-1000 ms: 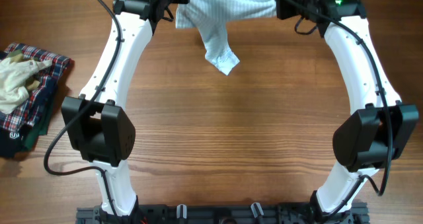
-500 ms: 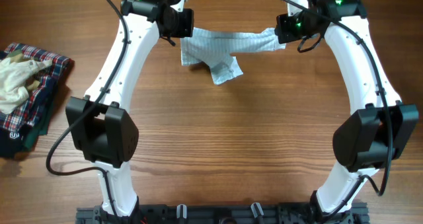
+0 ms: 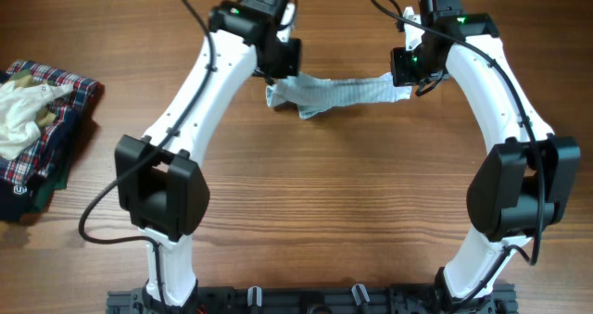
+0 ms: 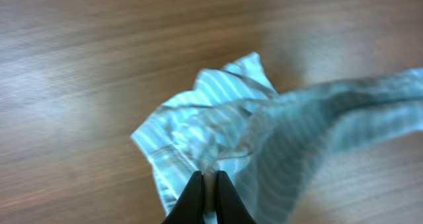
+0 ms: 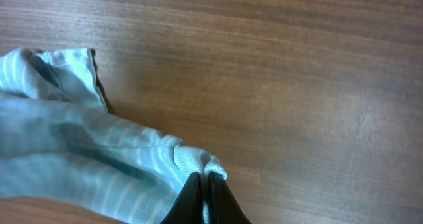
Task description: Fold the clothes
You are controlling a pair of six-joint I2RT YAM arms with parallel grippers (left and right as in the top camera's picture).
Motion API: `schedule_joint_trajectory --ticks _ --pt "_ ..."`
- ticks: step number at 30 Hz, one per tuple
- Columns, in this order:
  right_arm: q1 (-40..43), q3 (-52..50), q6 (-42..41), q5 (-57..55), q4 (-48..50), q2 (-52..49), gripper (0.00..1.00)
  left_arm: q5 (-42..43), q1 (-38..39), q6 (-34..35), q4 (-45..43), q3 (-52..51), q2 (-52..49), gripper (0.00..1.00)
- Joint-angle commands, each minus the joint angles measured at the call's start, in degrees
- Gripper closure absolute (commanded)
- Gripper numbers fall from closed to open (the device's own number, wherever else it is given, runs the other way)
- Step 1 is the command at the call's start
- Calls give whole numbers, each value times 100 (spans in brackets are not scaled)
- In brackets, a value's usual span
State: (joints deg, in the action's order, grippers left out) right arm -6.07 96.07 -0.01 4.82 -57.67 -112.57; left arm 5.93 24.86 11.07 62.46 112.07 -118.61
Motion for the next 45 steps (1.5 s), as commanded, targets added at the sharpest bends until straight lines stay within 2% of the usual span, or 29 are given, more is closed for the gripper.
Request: schedule_joint_trajectory --ticks 1,10,15,19,21,23,25,30,32,38,45 --pt "15 -20 -186 -120 -203 557 96 66 271 286 24 -52 315 96" --pt "15 -20 -772 -101 -1023 2955 96 44 918 938 166 -52 2391 96" --pt "15 -20 -767 -101 -1340 3287 96 -562 1329 1086 214 -55 2450 96" --pt "13 -20 -765 -101 -1274 2778 96 -702 1311 1084 168 -55 1722 96" --pt "15 -20 -761 -101 -1099 2387 96 -1270 1309 1082 87 -55 1355 96" --pt "13 -20 -761 -98 -623 1735 96 -1766 1233 1082 -85 -55 949 96" --pt "13 -20 -763 -98 -131 1099 96 -1888 1012 1058 -358 -55 597 96" --pt "13 -20 -741 -98 1143 -66 96 -1574 264 1001 -1235 -55 -282 96" --pt "13 -20 -726 -96 1749 -492 96 -1113 0 870 -1626 -55 -651 96" --pt "-42 -20 -595 50 2981 -1241 96 -1049 -254 863 -2472 -55 -1545 96" --pt "-85 -20 -612 46 3040 -1469 96 -1047 -588 863 -3373 -55 -1836 96"
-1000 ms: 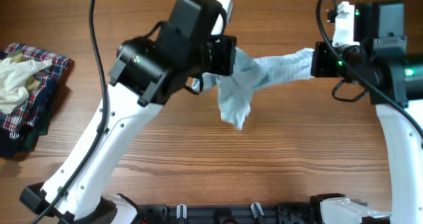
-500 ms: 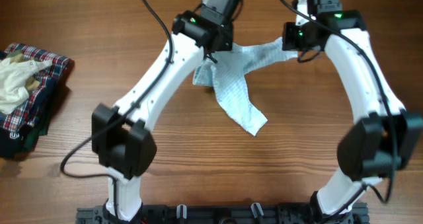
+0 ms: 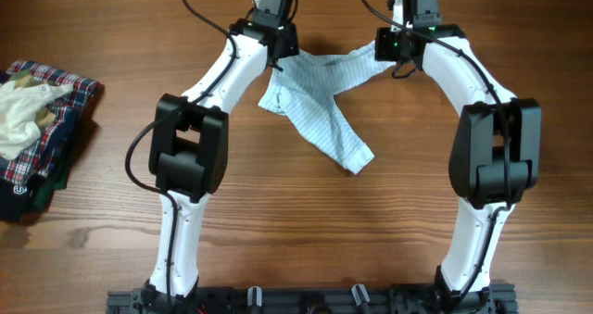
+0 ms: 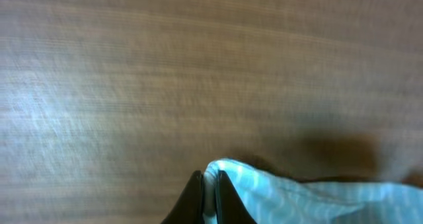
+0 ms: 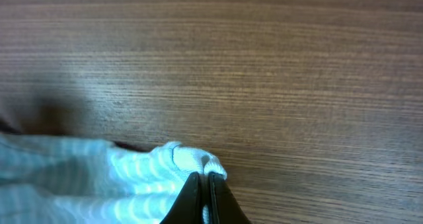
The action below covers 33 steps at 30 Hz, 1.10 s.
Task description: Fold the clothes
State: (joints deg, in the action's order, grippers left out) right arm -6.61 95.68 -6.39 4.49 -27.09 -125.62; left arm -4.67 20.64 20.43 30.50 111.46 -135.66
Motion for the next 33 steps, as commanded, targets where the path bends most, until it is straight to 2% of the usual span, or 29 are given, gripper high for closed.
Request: schedule_joint_trajectory --ticks 1,4,5,6,8,9,10,11,14,16,17,18,19,20,21,23,25,26,27,28,30,33 --pt "-31 20 24 79 -24 -201 96 15 -188 -72 -223 7 -153 96" --pt "-31 20 26 -122 -103 -219 92 20 -223 -76 -299 7 -234 94" --pt "-28 20 24 -162 -114 -219 84 168 -223 -317 -343 7 -284 90" --pt "-28 20 24 -162 -125 -219 66 308 -223 -505 -376 7 -291 80" --pt "-28 20 33 -166 -101 -219 41 341 -223 -527 -476 7 -297 49" --pt "-28 20 26 -221 -55 -219 21 409 -240 -704 -732 7 -297 19" --pt "-28 20 31 -221 44 -219 14 531 -256 -850 -901 7 -297 9" --pt "-28 24 44 -302 208 -197 5 699 -282 -1064 -1064 13 -260 4" --pt "-37 70 170 -330 -13 358 3 748 -391 -1274 -922 192 210 0" --pt "-74 70 15 -302 -623 820 7 743 -411 -1274 -302 192 713 1" --pt "-85 70 -70 -168 -1123 1027 11 743 -411 -1270 164 192 872 2" --pt "-90 70 -103 229 -1740 1198 20 743 -411 -1248 706 192 977 7" --pt "-90 70 -127 553 -2146 1259 40 743 -411 -1248 1209 192 999 35" --pt "-94 68 -127 1040 -2719 1270 90 743 -426 -1248 1659 192 997 94" --pt "-96 46 -127 1217 -3038 1257 96 743 -446 -1248 1978 190 997 96" --pt "-153 -208 -120 1187 -3366 1257 96 745 -498 -1224 2332 190 997 96" --pt "-247 -710 -125 1187 -3189 1257 96 743 -599 -1067 2568 190 997 77" --pt "-323 -1067 -127 1191 -3003 1259 96 743 -667 -944 2618 190 997 74" --pt "-413 -1475 -125 1196 -2719 1257 96 743 -743 -861 2643 190 997 75" --pt "-490 -1738 -120 1211 -2509 1257 96 743 -802 -774 2660 190 997 84" --pt "-621 -2087 -109 1209 -2197 1257 96 745 -868 -774 2686 190 997 95" --pt "-820 -2551 -111 1207 -1539 1257 96 745 -883 -774 2723 166 997 94"
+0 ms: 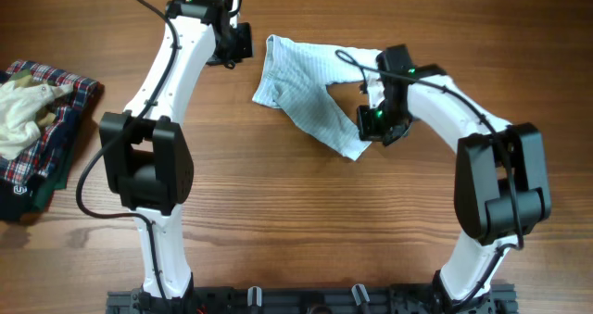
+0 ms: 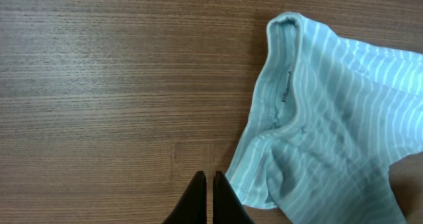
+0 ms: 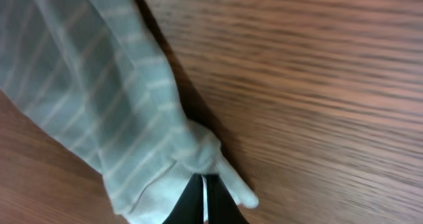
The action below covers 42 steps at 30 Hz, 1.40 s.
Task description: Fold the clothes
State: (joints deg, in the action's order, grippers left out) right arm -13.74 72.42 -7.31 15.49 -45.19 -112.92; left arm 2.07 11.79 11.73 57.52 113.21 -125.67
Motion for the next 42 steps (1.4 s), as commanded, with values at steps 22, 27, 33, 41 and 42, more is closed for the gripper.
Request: schedule_joint_trajectory --ticks 22,27,33,41,42 --pt "332 -352 136 -2090 2009 -11 96 627 7 94 219 -125 -2 96" --pt "332 -326 116 -2059 2271 -9 95 1742 271 94 546 -125 -2 96" --pt "332 -289 101 -1615 2262 284 56 861 1150 730 -153 -986 -4 96" --pt "332 -289 72 -1541 2258 568 27 678 1082 885 -885 -1825 -17 96" --pt "332 -289 72 -1543 2223 568 27 658 1010 999 -909 -1880 -50 96"
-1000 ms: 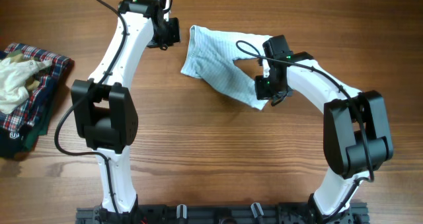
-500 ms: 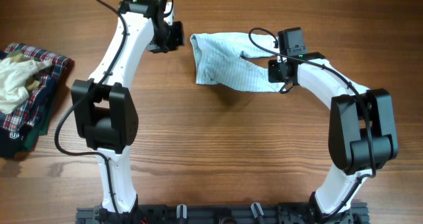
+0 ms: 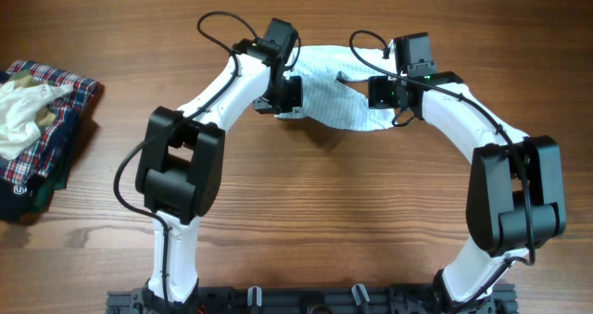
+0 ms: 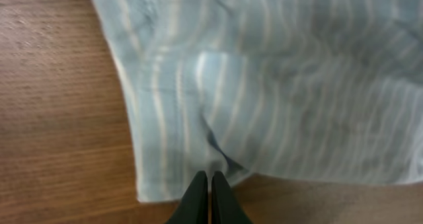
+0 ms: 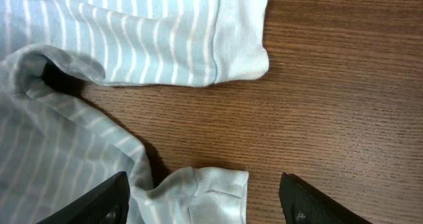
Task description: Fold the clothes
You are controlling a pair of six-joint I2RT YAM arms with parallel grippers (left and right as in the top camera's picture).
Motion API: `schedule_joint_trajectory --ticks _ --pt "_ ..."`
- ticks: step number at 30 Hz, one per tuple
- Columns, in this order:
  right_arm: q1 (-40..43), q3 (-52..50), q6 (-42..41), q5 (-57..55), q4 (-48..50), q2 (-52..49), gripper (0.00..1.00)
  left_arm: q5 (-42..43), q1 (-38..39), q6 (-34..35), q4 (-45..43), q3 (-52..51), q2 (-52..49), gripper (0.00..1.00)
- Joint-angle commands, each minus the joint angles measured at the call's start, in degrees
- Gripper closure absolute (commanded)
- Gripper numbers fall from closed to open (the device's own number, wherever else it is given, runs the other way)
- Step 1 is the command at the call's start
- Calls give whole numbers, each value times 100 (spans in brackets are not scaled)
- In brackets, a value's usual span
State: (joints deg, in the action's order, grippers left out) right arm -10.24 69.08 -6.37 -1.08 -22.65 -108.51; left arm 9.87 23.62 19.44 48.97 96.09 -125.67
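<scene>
A light-blue striped garment lies bunched on the wooden table between both arms. My left gripper sits at its lower left edge. In the left wrist view the left gripper is shut, its tips pinching a puckered bit of the garment's hem. My right gripper is at the garment's right end. In the right wrist view the right gripper stands open, and a ribbed sleeve cuff lies loose between its fingers. Another hemmed corner lies farther out.
A stack of folded clothes, plaid with a white cloth on top, sits at the table's left edge. Bare wood surrounds the garment in front and to the right. Both arms arch inward from the front rail.
My right gripper was shut on the sleeve cuff at the garment's lower right; it is now open, higher up, with the cuff lying loose. My left gripper moved from beside the garment onto its lower left edge.
Both grippers first held the garment stretched between them. Then they held it at the far side with its body trailing toward me. Later the left was off the cloth and the right held a sleeve end. Now the sleeve is let go and the left pinches the hem.
</scene>
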Motion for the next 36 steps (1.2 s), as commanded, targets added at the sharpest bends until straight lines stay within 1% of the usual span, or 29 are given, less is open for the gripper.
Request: schedule_joint_trajectory --ticks 1,7,10,13,14,15,16,19,20,22,23,27,30,34,36 --pt "-17 46 -22 114 -50 127 27 -146 -219 225 -31 -173 -90 96" --pt "-17 46 22 114 -101 127 26 -181 -365 227 -170 -168 -223 96" --pt "-17 46 17 114 -111 127 26 109 -361 229 -166 -168 -175 96" --pt "-17 46 9 116 -138 127 27 160 -367 249 -190 -157 -22 96" --pt "-17 46 13 114 -181 127 26 162 -365 249 -181 -160 -22 87" --pt "-17 46 20 114 -223 127 26 162 -348 249 -160 -160 -59 65" --pt "-17 46 20 114 -245 127 26 162 -310 249 -162 -160 -68 62" --pt "-17 44 20 114 -247 127 26 160 -146 249 -162 -162 -76 60" --pt "-17 46 20 114 -254 127 26 127 -92 247 -162 -162 -76 63" --pt "-17 46 20 111 -293 127 26 50 -28 247 -160 -168 -76 88" --pt "-17 46 22 111 -326 127 26 48 -20 247 -138 -170 -76 96" --pt "-17 46 44 111 -369 127 26 -457 -59 245 323 -170 -76 96" --pt "-17 46 109 114 -369 127 29 -966 -74 245 664 -170 -76 96" --pt "-17 46 177 114 -413 127 28 -1462 -74 240 734 -170 -76 96" --pt "-17 46 188 111 -426 127 28 -1513 -103 199 765 -170 -76 96"
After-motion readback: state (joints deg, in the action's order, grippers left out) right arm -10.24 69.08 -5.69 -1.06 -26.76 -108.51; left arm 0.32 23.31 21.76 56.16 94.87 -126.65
